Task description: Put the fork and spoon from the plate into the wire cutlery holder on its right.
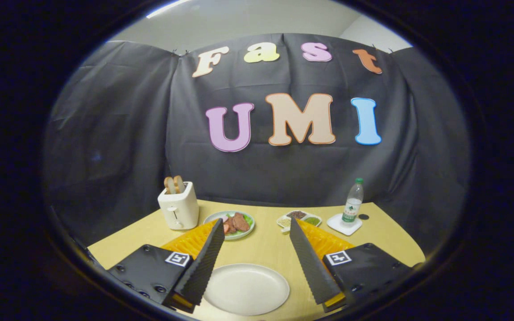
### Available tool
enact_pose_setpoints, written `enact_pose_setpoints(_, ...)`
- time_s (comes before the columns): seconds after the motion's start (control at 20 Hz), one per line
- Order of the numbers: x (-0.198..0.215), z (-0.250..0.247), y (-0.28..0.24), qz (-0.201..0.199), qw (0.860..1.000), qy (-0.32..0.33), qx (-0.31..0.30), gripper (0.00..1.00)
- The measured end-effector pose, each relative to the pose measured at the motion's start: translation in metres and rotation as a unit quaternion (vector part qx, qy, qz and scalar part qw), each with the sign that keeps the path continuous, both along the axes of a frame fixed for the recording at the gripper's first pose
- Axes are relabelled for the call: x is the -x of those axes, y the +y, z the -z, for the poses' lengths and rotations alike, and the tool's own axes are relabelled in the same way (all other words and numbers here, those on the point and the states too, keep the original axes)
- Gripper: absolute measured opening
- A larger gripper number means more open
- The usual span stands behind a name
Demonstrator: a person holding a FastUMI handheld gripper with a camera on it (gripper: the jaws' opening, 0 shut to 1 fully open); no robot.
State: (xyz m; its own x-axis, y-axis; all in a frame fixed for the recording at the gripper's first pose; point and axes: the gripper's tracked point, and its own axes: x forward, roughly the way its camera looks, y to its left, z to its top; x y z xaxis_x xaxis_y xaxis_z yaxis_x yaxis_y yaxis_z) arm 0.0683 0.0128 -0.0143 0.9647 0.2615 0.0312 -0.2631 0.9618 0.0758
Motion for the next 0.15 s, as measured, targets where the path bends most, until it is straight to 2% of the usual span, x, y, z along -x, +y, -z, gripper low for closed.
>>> enact_pose_setpoints(0.15,-0.0008,0.0010,0.0001,0.009,1.000,0.000,-0.005,0.94)
